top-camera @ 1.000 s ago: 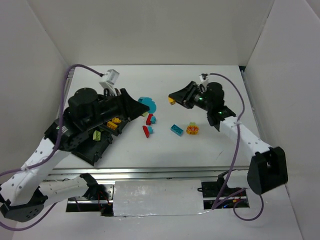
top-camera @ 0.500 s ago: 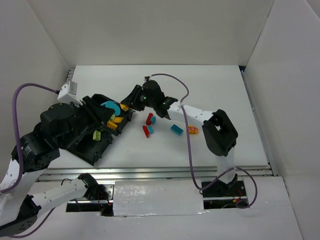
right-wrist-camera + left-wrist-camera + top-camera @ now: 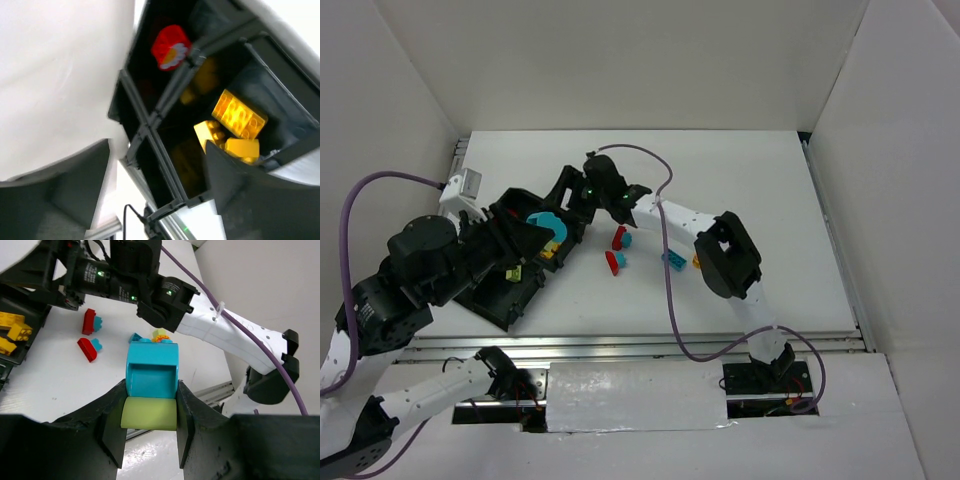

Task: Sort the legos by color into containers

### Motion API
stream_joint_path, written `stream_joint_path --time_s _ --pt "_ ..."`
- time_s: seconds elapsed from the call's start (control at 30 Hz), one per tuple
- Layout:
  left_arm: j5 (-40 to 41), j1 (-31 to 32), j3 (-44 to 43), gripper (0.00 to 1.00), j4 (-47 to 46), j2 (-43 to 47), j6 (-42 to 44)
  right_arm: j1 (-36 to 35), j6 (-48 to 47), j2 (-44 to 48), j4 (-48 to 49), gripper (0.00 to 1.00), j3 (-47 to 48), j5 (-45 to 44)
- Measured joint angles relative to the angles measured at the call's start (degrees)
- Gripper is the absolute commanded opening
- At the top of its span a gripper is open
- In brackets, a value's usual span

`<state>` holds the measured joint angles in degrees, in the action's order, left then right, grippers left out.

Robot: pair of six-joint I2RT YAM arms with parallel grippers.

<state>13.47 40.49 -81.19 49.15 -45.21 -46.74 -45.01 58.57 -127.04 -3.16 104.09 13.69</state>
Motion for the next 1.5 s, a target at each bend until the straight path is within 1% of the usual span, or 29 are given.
stream_joint_path --time_s 0.13,0.17,0.2,0.27,0.37,0.43,0.53,0.6,0.7,0.8,0.87,1.0,1.1,1.13,1.17,1.23,1.3,1.37,1.4,1.5 --pt "-2.3 0.0 0.8 0.00 -1.7 0.7 1.0 0.2 -1.5 -0.1 -0.6 0.98 3.9 2.2" --pt "-2.8 0.0 1.0 0.00 -1.8 0.7 1.4 0.5 -1.7 0.2 0.0 0.99 4.2 2.8" --pt "-3.3 0.0 1.2 0.00 -2.0 0.7 1.7 0.7 -1.8 0.7 1.0 1.00 3.7 3.9" --pt "-4.5 0.0 1.5 0.00 -2.7 0.8 2.2 2.0 -1.5 4.0 5.7 1.00 -2.3 7.8" --pt "-8.3 0.0 2.1 0.00 -5.0 1.0 3.7 6.7 1.4 11.8 17.1 1.00 -17.6 17.4" --pt "-12.1 -0.1 3.2 0.00 -7.6 1.5 4.8 11.6 5.8 16.6 26.9 1.00 -27.1 25.0" --pt "-19.4 -0.1 5.7 0.00 -13.4 1.9 5.8 18.5 13.3 22.5 41.7 1.00 -36.5 34.5" --pt "-23.9 -0.1 7.0 0.00 -16.7 1.6 6.1 20.5 17.5 27.0 50.6 1.00 -40.7 39.7" --pt "-29.5 -0.1 7.2 0.00 -20.9 -0.5 6.1 20.0 21.8 36.5 60.2 1.00 -46.0 46.4" --pt "-34.7 -0.1 7.1 0.00 -24.8 -3.6 6.1 19.0 23.8 46.4 67.1 0.99 -48.2 51.2" --pt "-37.1 -0.1 7.1 0.00 -26.5 -5.3 6.0 18.9 24.0 51.0 69.6 0.95 -48.4 53.4" --pt "-40.6 -0.2 7.3 0.00 -28.9 -8.2 5.4 18.9 21.0 56.8 68.3 0.92 -48.6 56.1" --pt "-42.4 -0.2 7.5 0.00 -31.3 -8.3 4.3 18.5 14.3 59.6 60.1 0.90 -48.6 56.3" --pt "-42.8 -0.2 7.5 0.00 -32.1 -8.3 4.1 18.2 10.7 60.4 55.3 0.90 -48.3 55.9" --pt "-43.4 -0.2 7.6 0.00 -33.3 -8.3 3.7 17.6 6.6 61.4 48.1 0.90 -47.4 54.8" --pt "-44.4 -0.2 8.1 0.00 -35.7 -8.2 2.7 15.6 -2.4 62.4 34.8 0.90 -44.7 50.5" --pt "-45.5 -0.5 8.9 0.00 -36.5 -8.0 2.3 14.2 -8.4 62.9 25.8 0.89 -42.1 48.7" --pt "-46.0 -0.8 9.5 0.00 -37.4 -7.8 1.6 14.0 -10.1 63.4 23.9 0.87 -41.6 48.1" --pt "-46.4 -0.8 9.6 0.00 -37.7 -7.8 1.5 13.9 -10.0 63.6 23.6 0.84 -41.6 48.2" --pt "-47.0 -0.8 10.2 0.00 -38.6 -7.8 1.2 13.8 -9.0 63.6 24.9 0.80 -41.8 48.9"
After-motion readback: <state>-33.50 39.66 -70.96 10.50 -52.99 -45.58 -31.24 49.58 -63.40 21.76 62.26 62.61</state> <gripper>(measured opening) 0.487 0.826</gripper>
